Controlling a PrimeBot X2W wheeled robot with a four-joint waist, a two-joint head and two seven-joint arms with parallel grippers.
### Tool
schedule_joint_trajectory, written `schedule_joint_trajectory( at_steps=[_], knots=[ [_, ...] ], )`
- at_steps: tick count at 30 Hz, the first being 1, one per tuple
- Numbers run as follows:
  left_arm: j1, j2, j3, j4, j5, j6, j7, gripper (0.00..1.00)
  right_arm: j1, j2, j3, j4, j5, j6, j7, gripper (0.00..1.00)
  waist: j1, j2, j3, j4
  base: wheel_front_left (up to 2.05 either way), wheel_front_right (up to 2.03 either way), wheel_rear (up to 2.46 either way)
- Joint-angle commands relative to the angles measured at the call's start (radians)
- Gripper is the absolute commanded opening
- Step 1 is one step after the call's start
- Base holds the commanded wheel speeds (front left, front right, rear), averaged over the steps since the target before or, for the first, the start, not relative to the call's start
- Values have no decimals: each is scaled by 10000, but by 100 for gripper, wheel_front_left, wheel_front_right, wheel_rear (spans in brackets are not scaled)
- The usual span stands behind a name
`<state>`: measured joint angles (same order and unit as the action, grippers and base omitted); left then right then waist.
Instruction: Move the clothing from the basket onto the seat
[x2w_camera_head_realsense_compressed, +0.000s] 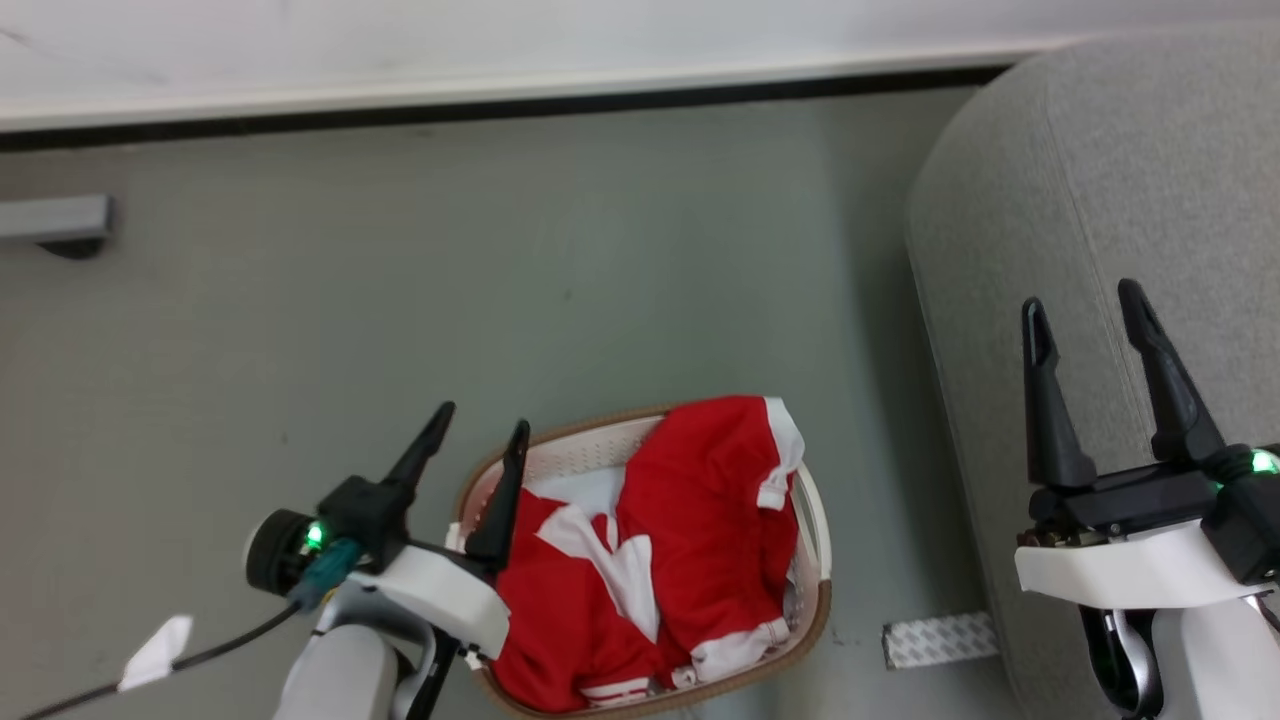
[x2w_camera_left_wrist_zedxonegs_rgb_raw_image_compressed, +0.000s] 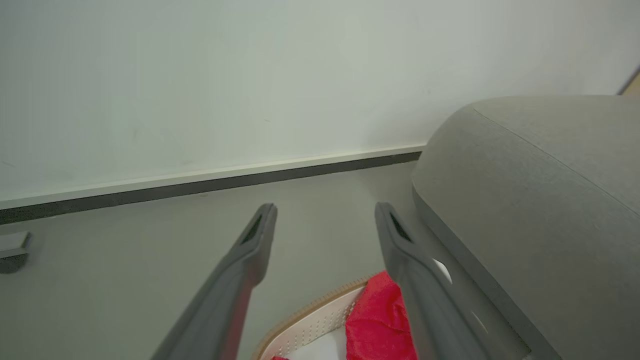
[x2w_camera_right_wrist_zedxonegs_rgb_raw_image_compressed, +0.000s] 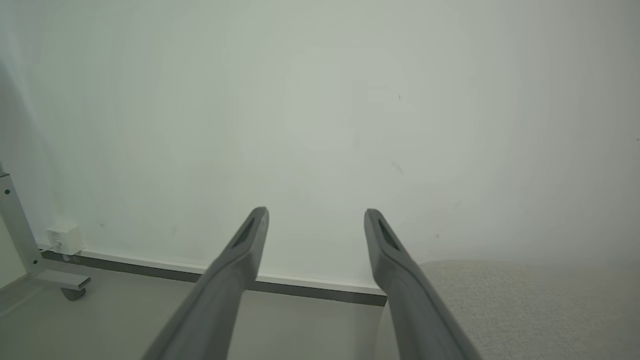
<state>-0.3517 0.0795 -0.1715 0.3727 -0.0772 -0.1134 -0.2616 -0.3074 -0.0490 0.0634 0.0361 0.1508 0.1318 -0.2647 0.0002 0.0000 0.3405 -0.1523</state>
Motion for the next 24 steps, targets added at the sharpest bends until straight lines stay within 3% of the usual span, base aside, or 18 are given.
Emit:
schedule_joint_trajectory(
  at_steps=[1,7,11,24],
  knots=[
    [-332,198,-225,556,133,-57,123,100,-158,-27,-65,-75,84,-21,5,100,-2,0,590,-472,0,0,0],
    [-1632,802,-1599,2965,378,-170,1155,100,-490,-27,-114,-316,423,-21,5,100,-2,0,1178,-951,0,0,0],
    [-2525,1178,-3192,4398,-301,-151,2026,100,-668,-25,-31,-448,700,-19,5,100,-2,0,1734,-1400,0,0,0],
    [-4213,2079,-6941,6286,-1815,-156,4359,100,-1085,-27,226,-618,1468,-21,5,100,-2,0,3176,-2514,0,0,0]
  ],
)
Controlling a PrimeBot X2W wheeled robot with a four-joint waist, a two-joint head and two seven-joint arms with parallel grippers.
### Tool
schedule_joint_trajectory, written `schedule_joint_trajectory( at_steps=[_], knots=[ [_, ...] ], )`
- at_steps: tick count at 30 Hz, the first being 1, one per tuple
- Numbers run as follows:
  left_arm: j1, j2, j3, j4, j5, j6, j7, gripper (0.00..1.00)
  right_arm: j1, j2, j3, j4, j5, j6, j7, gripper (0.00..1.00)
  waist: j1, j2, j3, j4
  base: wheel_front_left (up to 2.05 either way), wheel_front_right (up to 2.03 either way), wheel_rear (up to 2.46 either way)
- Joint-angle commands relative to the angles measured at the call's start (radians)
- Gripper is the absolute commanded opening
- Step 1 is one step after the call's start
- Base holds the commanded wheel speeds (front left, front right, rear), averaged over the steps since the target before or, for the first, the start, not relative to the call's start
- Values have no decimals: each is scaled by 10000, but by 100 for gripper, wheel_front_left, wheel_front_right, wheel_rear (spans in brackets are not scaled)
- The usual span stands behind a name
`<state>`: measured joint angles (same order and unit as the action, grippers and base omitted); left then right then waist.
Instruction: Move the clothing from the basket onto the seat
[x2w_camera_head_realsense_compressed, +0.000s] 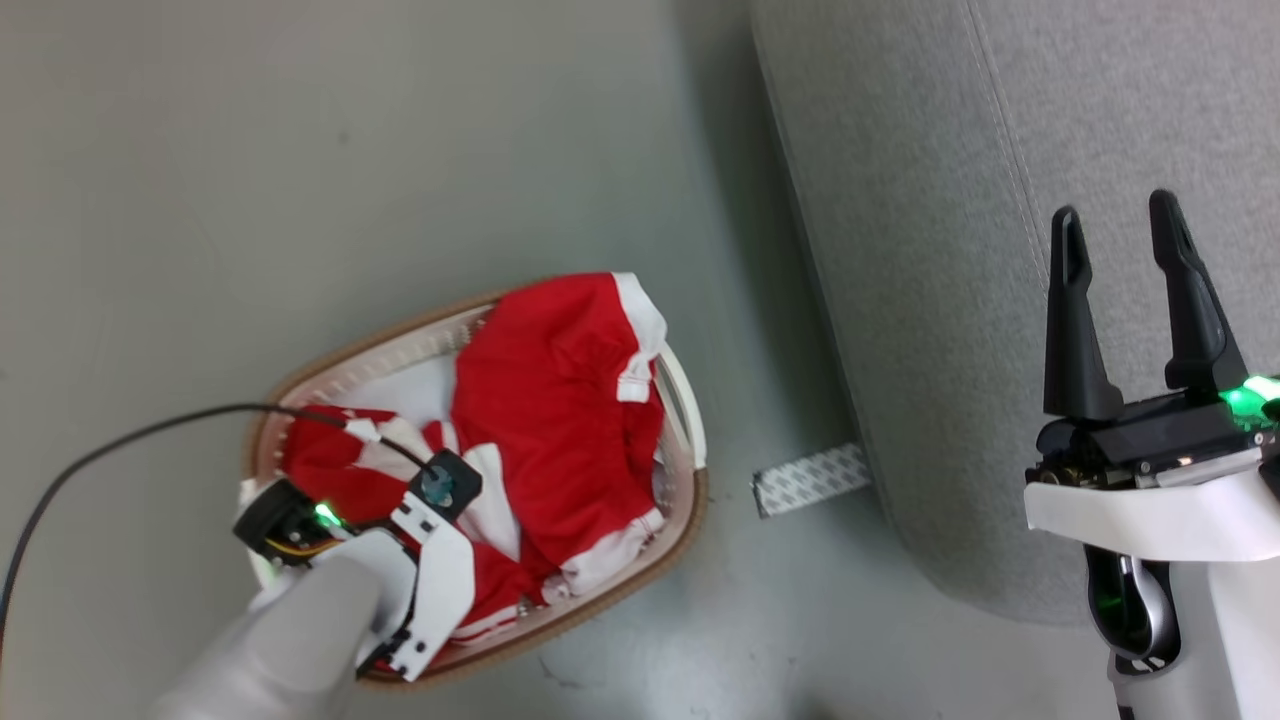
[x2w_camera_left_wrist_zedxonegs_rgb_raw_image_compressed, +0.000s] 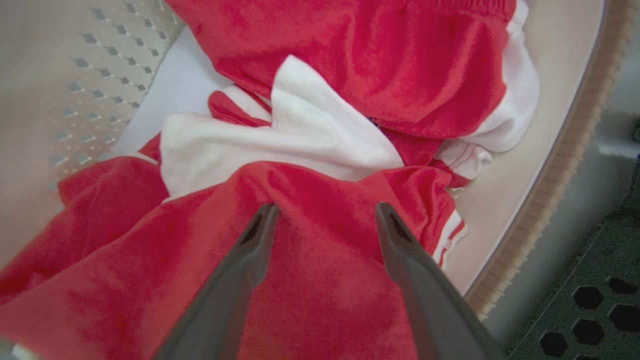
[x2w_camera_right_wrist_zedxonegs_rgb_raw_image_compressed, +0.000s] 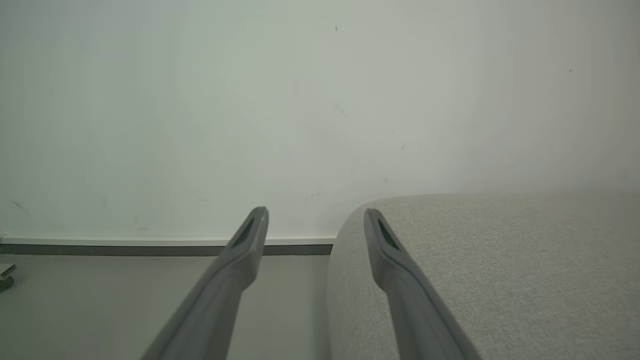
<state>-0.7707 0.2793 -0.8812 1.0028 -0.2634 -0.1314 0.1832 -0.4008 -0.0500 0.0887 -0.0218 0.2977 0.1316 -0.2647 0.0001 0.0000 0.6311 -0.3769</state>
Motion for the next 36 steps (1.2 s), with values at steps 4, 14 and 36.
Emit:
schedule_joint_trajectory(
  at_steps=[4,14,36],
  knots=[
    [-623,397,-816,303,-404,24,626,100,-287,-13,80,-86,209,-19,5,100,-1,0,774,-573,0,0,0],
    [-1607,821,-2683,898,-928,23,1447,68,-611,-14,369,-198,501,-19,5,100,-1,0,1661,-1081,0,0,0],
    [-864,-814,-3574,1190,-2678,23,-695,0,-65,-22,101,421,-574,-19,3,100,-1,0,-1550,47,0,0,0]
  ],
)
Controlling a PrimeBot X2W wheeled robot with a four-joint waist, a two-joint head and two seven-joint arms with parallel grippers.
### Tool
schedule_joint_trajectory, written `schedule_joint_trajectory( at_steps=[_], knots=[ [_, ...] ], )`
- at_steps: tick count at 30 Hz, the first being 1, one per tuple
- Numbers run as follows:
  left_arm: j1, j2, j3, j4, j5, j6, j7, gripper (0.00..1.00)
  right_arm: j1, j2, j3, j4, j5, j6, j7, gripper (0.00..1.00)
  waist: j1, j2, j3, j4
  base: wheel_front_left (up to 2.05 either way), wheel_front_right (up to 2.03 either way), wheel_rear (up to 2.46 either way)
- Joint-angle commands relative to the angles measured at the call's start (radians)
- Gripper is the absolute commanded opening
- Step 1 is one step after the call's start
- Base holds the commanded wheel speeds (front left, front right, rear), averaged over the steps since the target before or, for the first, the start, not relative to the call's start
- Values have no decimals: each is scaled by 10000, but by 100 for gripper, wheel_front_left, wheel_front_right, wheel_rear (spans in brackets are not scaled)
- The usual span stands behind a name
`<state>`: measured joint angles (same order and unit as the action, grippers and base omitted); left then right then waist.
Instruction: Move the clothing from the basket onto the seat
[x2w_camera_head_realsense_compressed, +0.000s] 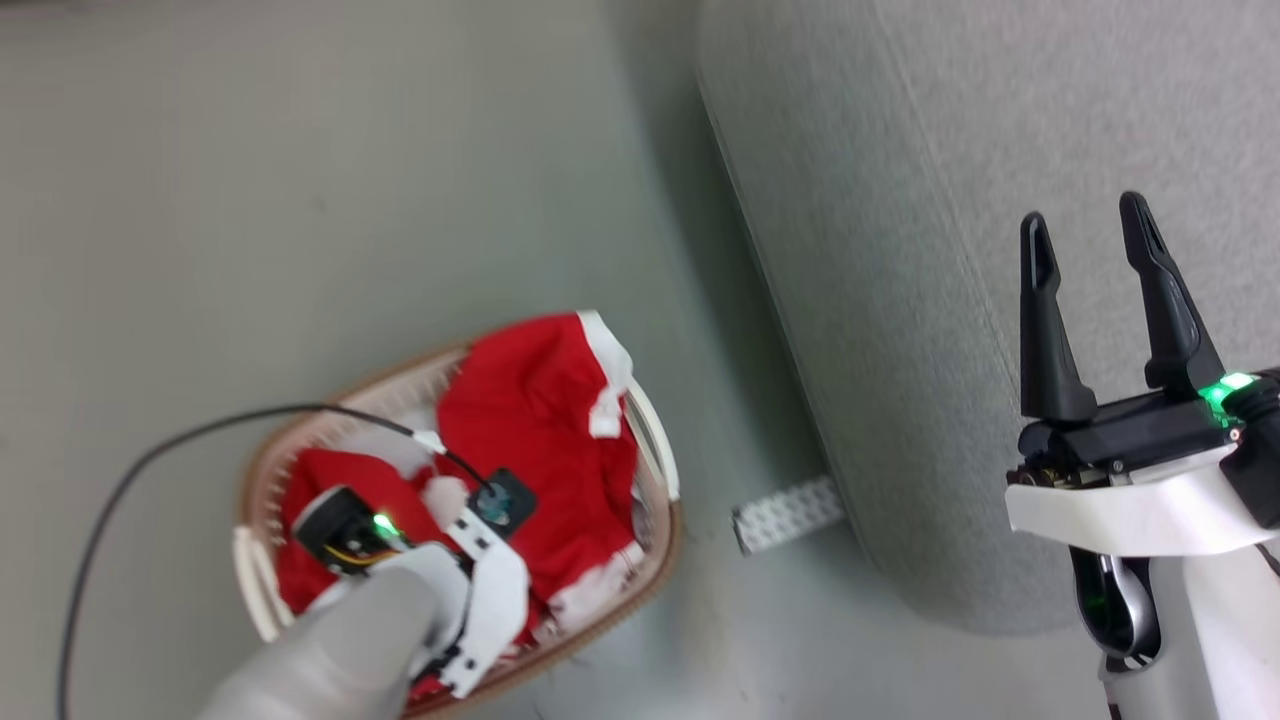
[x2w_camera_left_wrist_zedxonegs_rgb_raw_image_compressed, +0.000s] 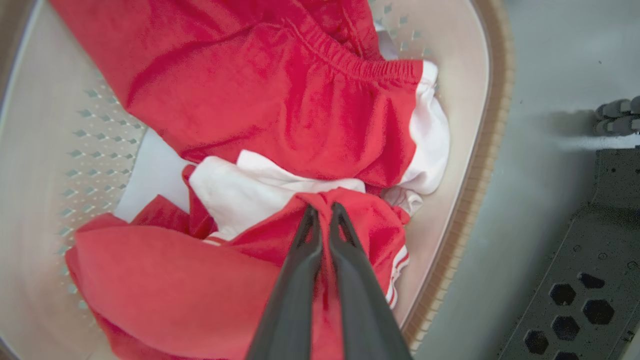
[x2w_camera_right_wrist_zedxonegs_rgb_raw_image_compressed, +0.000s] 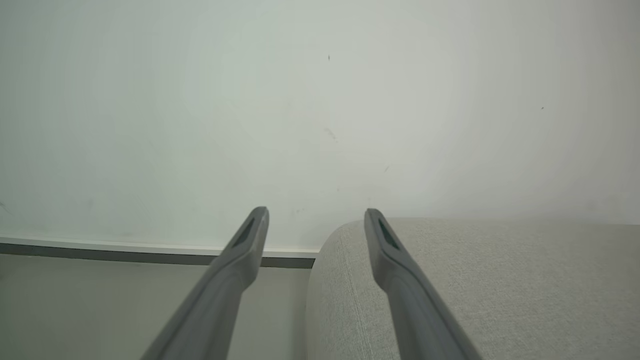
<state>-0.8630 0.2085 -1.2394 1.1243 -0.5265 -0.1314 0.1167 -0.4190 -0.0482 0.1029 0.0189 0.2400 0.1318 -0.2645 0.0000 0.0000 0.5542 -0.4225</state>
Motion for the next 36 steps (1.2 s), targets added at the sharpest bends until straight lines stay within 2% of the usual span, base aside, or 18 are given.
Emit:
schedule_joint_trajectory(
  at_steps=[1,8,14,21,25,30,31,36],
  knots=[
    [126,-195,44,-10,-194,23,-204,0,203,-42,-64,47,-96,-21,3,100,0,0,-999,611,0,0,0],
    [574,-806,506,124,-1017,23,-1767,0,813,-42,-214,333,-619,-21,3,100,0,0,-2611,1430,0,0,0],
    [802,-1114,1064,1,-1729,23,-3103,0,1308,-112,-260,534,-889,-21,3,100,0,0,-3646,2023,0,0,0],
    [540,-1163,1683,-548,-2257,33,-3761,0,1906,-222,-382,578,-818,-21,3,100,0,0,-4412,2711,0,0,0],
    [289,-1124,2249,-1316,-2326,87,-3818,0,2258,-207,-320,692,-747,-21,3,100,0,0,-4740,2949,0,0,0],
    [278,-756,3386,-3050,-2191,405,-3815,0,2588,-183,-289,800,-717,-21,3,100,0,0,-5024,3158,0,0,0],
    [278,-756,3386,-3050,-2191,405,-3815,0,2588,-183,-289,800,-717,-21,3,100,0,0,-5024,3158,0,0,0],
    [566,-426,4239,-4787,-2003,668,-3810,0,2701,-161,-86,914,-666,-21,3,100,0,0,-5298,3222,0,0,0]
  ],
)
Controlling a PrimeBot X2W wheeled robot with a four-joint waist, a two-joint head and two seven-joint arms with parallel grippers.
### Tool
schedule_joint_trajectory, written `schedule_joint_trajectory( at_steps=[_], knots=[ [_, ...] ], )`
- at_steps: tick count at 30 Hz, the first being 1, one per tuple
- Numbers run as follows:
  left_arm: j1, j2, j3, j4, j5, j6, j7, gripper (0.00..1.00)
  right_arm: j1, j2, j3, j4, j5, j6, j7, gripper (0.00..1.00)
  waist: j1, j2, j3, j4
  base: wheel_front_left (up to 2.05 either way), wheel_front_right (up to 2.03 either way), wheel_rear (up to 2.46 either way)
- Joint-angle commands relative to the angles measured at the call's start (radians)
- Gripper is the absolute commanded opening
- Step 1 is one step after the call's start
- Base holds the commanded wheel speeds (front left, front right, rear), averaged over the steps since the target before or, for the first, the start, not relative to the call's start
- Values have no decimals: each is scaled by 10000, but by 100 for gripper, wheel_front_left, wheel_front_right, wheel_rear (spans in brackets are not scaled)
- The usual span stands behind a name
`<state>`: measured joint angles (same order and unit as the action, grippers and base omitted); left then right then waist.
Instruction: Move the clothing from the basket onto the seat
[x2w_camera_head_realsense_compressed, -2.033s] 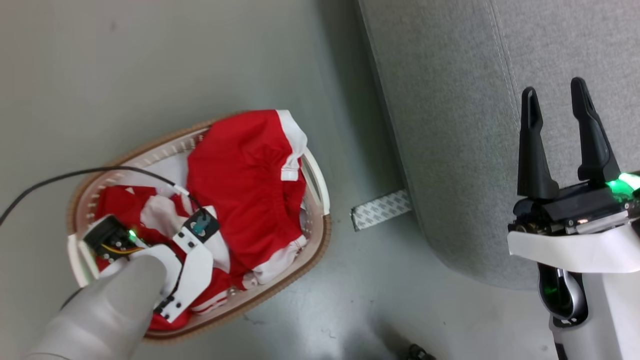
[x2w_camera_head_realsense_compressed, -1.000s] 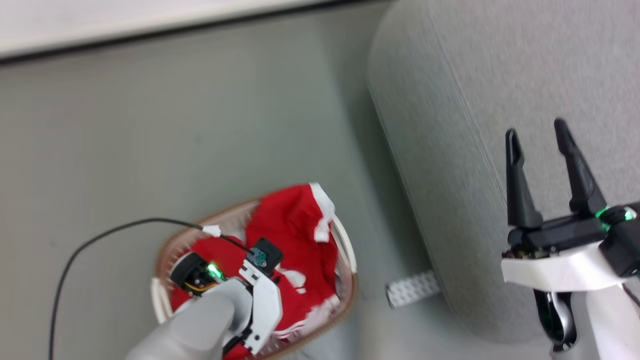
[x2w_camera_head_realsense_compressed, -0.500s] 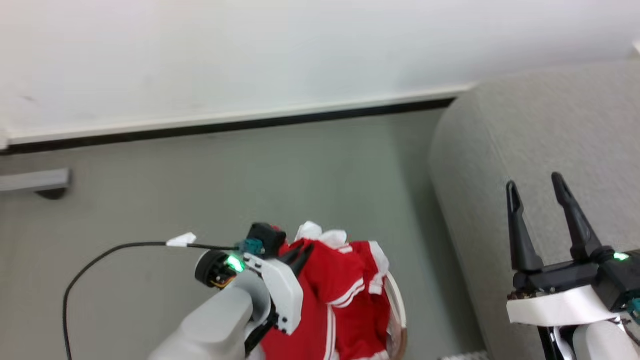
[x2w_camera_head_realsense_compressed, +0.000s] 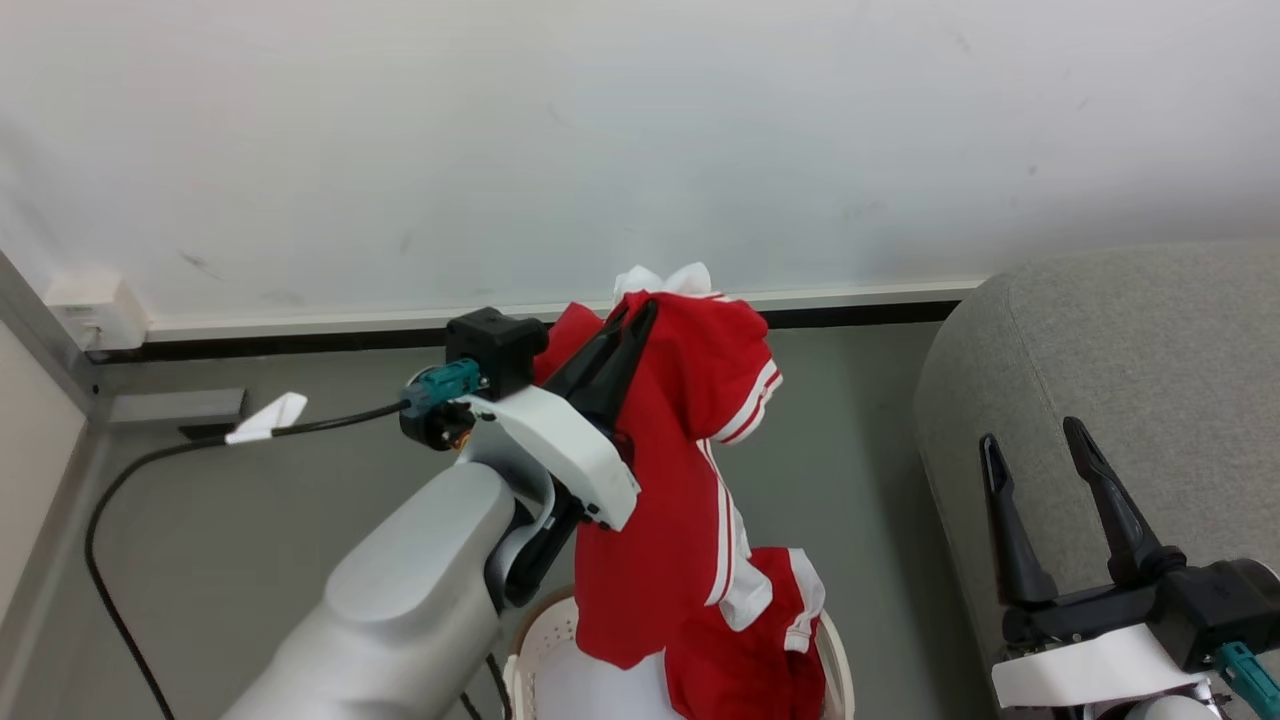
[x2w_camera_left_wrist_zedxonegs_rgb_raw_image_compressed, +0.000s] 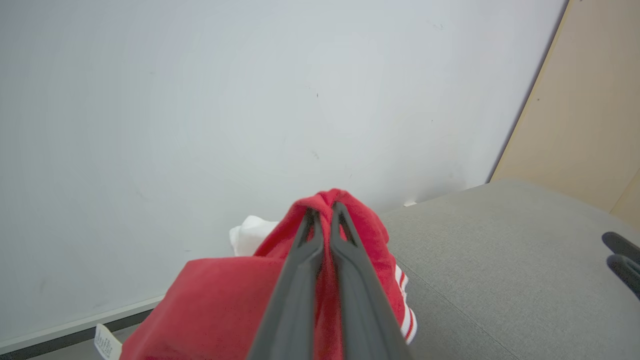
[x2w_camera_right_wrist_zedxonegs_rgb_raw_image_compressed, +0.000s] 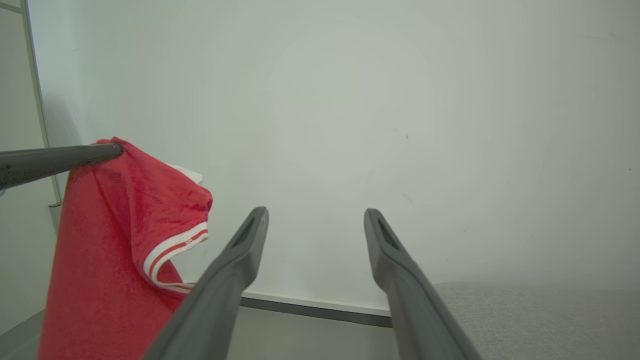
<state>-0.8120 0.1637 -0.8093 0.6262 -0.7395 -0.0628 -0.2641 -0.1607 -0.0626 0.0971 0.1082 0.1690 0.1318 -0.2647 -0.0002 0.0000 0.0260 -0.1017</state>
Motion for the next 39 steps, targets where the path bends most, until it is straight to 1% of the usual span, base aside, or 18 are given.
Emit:
schedule_joint_trajectory(
  at_steps=[1,4,9,13,18,20,22,25,27,33,39],
  knots=[
    [99,83,74,-108,171,21,-2,0,160,-14,19,37,56,-21,5,100,2,0,-70,24,0,0,0],
    [199,231,278,-932,235,179,-3,0,225,-34,138,73,80,-21,5,100,2,0,-183,63,0,0,0],
    [282,449,419,-1923,146,435,138,0,243,-130,313,119,121,-21,5,100,2,0,-303,159,0,0,0],
    [374,608,433,-2406,75,624,305,0,232,-195,511,153,165,-21,5,100,2,0,-338,237,0,0,0],
    [517,719,340,-2711,208,817,401,0,149,-336,1044,181,413,-21,5,100,2,0,-356,317,0,0,0],
    [580,743,297,-2778,231,839,429,0,11,-532,1642,229,537,-21,5,100,2,0,-350,351,0,0,0],
    [623,725,247,-2832,243,878,442,0,-202,-884,2337,335,681,-21,5,100,2,0,-338,377,0,0,0],
    [616,657,170,-2901,248,896,462,0,-704,-1301,3304,553,857,-21,5,100,2,0,-334,424,0,0,0],
    [615,623,127,-2930,245,903,462,0,-1116,-1562,3776,788,968,-21,5,100,2,0,-328,460,0,0,0],
    [571,492,-23,-2970,242,827,507,0,-2402,-2032,5162,1763,1456,-21,7,100,2,0,-291,698,0,0,0],
    [476,213,-358,-2949,330,713,615,0,-3651,-2300,7080,3179,2443,-21,5,100,2,0,-308,1077,0,0,0]
  ],
)
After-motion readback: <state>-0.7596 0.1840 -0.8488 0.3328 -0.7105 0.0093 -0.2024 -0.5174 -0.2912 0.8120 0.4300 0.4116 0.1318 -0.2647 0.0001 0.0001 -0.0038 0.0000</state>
